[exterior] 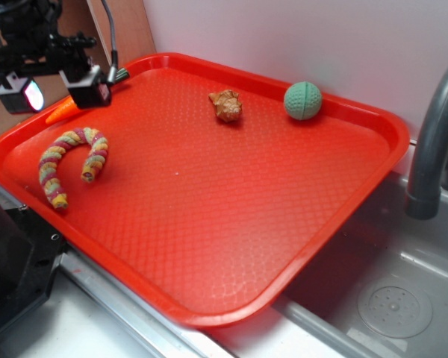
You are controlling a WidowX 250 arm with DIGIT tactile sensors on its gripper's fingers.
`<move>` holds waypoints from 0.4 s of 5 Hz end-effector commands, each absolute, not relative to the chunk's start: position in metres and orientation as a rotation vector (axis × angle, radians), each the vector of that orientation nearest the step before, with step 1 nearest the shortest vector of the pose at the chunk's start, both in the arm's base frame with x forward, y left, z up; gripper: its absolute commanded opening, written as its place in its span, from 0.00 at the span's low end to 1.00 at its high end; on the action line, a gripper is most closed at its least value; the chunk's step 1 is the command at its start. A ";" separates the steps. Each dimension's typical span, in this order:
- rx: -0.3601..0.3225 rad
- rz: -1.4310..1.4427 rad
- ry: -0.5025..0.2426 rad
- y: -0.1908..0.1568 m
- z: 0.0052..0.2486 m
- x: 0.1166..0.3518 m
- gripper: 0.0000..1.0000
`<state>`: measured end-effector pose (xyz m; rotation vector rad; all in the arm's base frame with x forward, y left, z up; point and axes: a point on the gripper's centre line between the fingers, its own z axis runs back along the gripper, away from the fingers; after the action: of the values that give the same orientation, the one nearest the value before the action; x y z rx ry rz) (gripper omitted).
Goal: Grab the multicolored rope.
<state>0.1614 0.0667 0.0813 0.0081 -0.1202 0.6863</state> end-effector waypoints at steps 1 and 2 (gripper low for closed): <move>-0.019 0.662 -0.080 0.085 0.049 0.158 1.00; -0.034 0.645 -0.080 0.073 0.034 0.170 1.00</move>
<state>0.1737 0.0666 0.0269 -0.0361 -0.0443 0.6455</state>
